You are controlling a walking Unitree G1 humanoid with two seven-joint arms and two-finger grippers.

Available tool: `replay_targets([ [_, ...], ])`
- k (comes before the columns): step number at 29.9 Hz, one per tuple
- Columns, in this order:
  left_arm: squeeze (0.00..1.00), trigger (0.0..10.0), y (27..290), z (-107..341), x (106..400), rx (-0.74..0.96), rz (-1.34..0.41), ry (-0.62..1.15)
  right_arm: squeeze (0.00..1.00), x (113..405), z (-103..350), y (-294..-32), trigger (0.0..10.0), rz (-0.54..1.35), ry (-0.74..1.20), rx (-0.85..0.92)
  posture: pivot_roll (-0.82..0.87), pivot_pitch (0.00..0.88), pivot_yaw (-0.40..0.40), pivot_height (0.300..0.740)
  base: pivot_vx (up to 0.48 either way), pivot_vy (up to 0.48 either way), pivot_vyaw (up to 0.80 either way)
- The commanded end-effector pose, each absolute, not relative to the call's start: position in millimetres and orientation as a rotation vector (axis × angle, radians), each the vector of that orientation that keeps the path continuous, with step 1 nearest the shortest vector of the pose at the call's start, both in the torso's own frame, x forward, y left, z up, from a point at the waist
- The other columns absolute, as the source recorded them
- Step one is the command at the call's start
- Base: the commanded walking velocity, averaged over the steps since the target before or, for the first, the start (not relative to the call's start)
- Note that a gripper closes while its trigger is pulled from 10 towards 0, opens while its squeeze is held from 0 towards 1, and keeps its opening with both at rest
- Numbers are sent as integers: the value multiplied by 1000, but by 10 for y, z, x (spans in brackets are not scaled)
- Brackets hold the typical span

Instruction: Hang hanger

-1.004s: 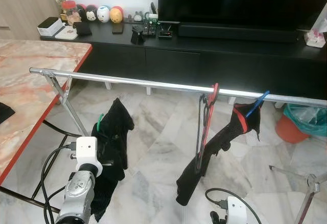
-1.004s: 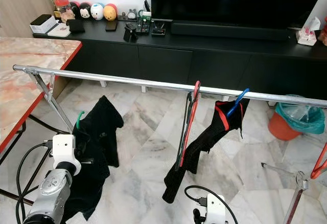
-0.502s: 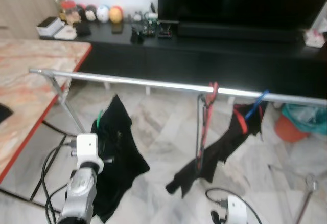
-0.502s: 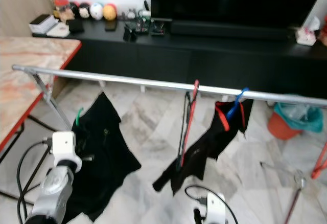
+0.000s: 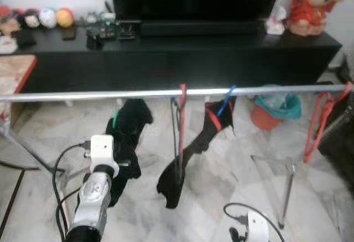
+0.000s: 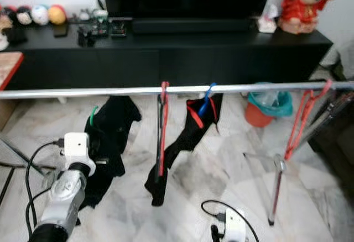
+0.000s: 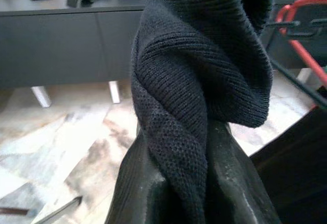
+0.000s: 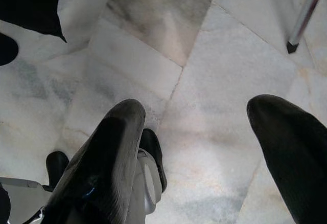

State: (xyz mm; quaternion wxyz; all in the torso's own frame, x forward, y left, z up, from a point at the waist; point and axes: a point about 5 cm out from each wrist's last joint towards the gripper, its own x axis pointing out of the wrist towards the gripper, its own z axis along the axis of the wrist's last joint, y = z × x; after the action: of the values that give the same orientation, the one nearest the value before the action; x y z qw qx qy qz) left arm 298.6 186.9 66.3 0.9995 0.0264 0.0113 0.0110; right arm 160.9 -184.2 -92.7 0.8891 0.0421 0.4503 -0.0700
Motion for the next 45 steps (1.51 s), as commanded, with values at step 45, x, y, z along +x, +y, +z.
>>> replay_targets([
  [45, 0, 10000, 1942, 831, 2984, 63, -10, -18, 0, 1630, -915, -1815, 10000, -125, 910, 126, 32, 0, -24, 728, 0, -57, -438],
])
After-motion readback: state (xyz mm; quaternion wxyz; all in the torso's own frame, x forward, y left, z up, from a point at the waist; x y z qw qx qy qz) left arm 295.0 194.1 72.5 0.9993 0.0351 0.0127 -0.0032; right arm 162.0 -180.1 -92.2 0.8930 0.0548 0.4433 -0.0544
